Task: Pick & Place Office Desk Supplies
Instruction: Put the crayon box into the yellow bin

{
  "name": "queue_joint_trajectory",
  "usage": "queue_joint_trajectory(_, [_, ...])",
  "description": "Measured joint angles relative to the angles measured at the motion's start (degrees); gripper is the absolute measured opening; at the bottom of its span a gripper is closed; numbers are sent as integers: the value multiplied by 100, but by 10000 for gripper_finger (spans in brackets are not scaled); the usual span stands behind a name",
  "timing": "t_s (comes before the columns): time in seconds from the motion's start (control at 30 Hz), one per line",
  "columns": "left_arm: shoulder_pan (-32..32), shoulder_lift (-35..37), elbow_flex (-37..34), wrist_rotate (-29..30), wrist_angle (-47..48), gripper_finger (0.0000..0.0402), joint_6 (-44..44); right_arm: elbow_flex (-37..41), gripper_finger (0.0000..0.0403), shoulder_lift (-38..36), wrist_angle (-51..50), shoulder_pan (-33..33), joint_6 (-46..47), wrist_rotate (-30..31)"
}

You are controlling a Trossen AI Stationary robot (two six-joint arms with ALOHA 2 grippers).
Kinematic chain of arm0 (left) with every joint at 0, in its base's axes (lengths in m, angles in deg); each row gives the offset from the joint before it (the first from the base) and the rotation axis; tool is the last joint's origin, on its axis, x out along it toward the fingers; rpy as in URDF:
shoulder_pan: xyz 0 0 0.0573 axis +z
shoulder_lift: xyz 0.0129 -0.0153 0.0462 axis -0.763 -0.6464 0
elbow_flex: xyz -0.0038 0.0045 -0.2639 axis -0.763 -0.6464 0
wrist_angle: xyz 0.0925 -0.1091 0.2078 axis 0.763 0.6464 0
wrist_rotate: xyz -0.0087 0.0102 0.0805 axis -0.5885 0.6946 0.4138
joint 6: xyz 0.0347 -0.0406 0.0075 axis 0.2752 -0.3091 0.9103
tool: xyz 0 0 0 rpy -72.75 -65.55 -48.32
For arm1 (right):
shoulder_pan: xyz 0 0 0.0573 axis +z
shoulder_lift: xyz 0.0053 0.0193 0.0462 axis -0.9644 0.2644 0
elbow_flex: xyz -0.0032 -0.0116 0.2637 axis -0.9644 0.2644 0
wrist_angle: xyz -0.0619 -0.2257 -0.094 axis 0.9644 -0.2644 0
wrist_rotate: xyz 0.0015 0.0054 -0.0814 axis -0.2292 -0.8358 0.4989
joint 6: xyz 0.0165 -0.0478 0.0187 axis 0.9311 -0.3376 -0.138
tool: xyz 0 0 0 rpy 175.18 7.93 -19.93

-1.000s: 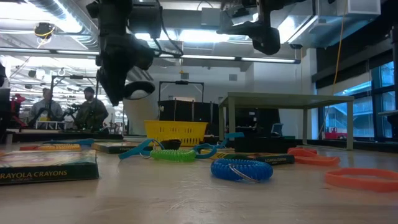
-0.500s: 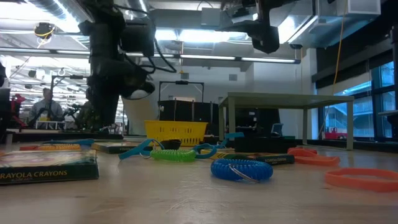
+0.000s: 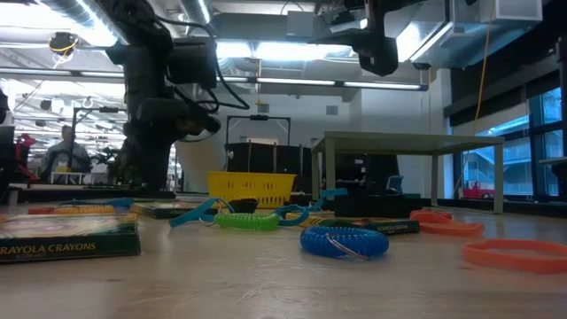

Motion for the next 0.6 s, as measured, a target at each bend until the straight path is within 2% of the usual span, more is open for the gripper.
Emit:
queue_joint_trajectory(0.27, [0, 0, -21, 109, -123, 159, 43, 0, 318, 0, 31, 0, 5, -47])
queue_joint_trajectory(0.6, [3, 0, -388, 76, -527, 159, -93, 0, 318, 0, 256, 0, 5, -49])
